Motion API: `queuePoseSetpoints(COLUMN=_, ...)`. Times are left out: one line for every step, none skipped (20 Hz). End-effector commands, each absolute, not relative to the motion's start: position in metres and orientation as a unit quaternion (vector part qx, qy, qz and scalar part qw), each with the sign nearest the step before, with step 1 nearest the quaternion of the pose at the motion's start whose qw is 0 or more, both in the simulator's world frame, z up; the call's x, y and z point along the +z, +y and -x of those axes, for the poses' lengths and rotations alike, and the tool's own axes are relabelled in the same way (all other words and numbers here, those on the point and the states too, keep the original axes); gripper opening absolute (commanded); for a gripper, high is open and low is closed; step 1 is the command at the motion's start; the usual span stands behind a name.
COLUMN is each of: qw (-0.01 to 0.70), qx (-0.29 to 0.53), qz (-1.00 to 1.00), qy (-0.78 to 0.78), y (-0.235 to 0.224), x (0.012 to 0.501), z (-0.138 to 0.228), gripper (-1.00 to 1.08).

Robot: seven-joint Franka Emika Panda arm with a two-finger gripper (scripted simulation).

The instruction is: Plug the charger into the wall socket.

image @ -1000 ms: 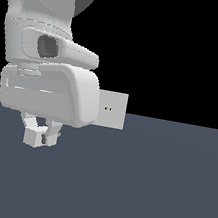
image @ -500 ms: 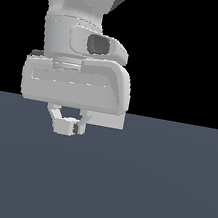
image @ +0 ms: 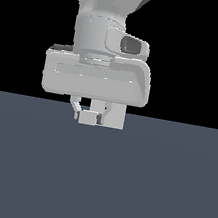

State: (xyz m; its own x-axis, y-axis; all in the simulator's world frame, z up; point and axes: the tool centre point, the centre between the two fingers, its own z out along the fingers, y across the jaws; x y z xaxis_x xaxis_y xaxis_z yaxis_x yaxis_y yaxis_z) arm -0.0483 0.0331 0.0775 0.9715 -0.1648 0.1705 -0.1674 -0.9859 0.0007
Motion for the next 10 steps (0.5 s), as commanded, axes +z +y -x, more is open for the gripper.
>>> queuePoseSetpoints(qw=0.006, qx=0.085, qz=-0.994, qy=-0.064, y=0.026, x=0.083, z=0.042, gripper=-1.00)
queuePoseSetpoints(qw=0.005, qx=0.085, qz=-0.995, qy=-0.057, y=0.023, x=0.084, z=0.040, gripper=-1.00)
queuePoseSetpoints(qw=0.004, qx=0.085, qz=-0.995, qy=-0.051, y=0.020, x=0.086, z=0.038, gripper=-1.00)
queuePoseSetpoints(qw=0.004, qx=0.085, qz=-0.995, qy=-0.045, y=0.018, x=0.088, z=0.036, gripper=-1.00)
queuePoseSetpoints(qw=0.003, qx=0.085, qz=-0.996, qy=-0.039, y=0.016, x=0.089, z=0.034, gripper=-1.00)
queuePoseSetpoints(qw=0.003, qx=0.085, qz=-0.996, qy=-0.033, y=0.014, x=0.091, z=0.032, gripper=-1.00)
queuePoseSetpoints(qw=0.002, qx=0.085, qz=-0.996, qy=-0.028, y=0.012, x=0.092, z=0.030, gripper=-1.00)
queuePoseSetpoints(qw=0.002, qx=0.085, qz=-0.996, qy=-0.023, y=0.010, x=0.093, z=0.028, gripper=-1.00)
queuePoseSetpoints(qw=0.001, qx=0.085, qz=-0.996, qy=-0.019, y=0.009, x=0.094, z=0.027, gripper=-1.00)
queuePoseSetpoints(qw=0.001, qx=0.085, qz=-0.996, qy=-0.014, y=0.007, x=0.095, z=0.025, gripper=-1.00)
